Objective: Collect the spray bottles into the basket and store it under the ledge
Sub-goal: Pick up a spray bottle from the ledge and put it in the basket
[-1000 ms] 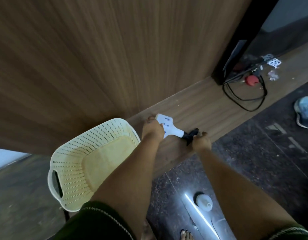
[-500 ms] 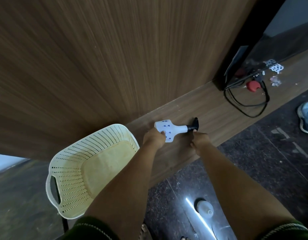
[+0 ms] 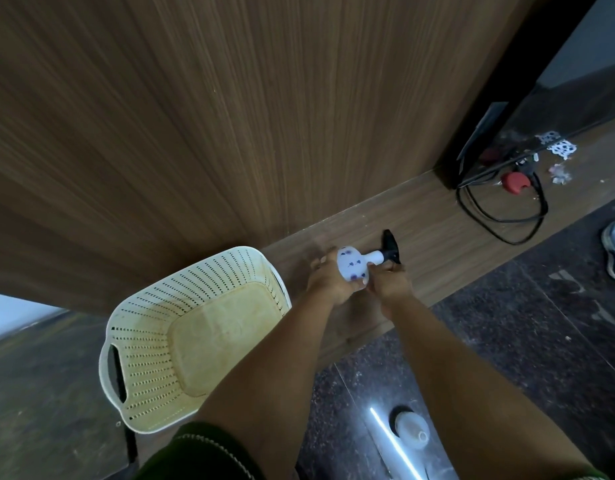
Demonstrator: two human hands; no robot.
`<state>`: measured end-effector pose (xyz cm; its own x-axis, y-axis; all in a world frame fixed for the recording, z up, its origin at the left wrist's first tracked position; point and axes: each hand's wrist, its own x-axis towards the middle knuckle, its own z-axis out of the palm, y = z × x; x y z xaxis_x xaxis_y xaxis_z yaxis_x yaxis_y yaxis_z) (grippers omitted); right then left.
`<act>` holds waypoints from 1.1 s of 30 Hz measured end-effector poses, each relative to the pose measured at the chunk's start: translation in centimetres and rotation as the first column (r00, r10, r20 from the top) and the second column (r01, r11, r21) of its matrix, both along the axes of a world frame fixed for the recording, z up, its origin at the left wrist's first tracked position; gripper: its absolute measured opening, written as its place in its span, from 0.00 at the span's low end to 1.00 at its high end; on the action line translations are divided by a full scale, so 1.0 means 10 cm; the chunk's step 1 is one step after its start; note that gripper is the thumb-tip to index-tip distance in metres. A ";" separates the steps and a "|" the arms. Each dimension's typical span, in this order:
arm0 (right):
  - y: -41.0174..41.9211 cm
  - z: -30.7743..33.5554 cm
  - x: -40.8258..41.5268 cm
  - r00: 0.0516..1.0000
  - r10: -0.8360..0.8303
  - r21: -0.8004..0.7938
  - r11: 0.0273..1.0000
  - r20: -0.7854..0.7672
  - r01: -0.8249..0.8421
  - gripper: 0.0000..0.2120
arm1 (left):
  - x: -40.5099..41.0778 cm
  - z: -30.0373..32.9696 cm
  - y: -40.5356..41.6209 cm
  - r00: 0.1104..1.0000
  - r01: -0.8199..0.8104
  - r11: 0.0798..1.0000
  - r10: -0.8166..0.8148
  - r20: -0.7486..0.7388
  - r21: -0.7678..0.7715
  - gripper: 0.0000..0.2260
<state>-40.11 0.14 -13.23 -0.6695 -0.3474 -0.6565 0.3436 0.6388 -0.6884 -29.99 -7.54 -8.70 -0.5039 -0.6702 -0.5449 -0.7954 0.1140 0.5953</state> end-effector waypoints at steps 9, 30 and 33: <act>0.06 0.15 -0.07 0.939 -0.182 -0.248 0.934 0.291 0.258 0.57 | 0.25 0.02 -0.05 0.997 -0.056 0.998 0.058 -0.041 0.034 0.37; -0.59 2.05 1.68 0.988 0.133 -0.561 0.813 -0.076 -0.153 0.08 | 2.26 1.35 -0.15 0.951 -0.265 0.889 0.176 -0.254 -0.374 0.38; -0.67 1.94 2.16 0.920 0.318 -0.467 0.794 -0.228 -0.390 0.03 | 2.63 1.25 -0.09 0.922 -0.382 0.853 0.325 -0.211 -0.355 0.36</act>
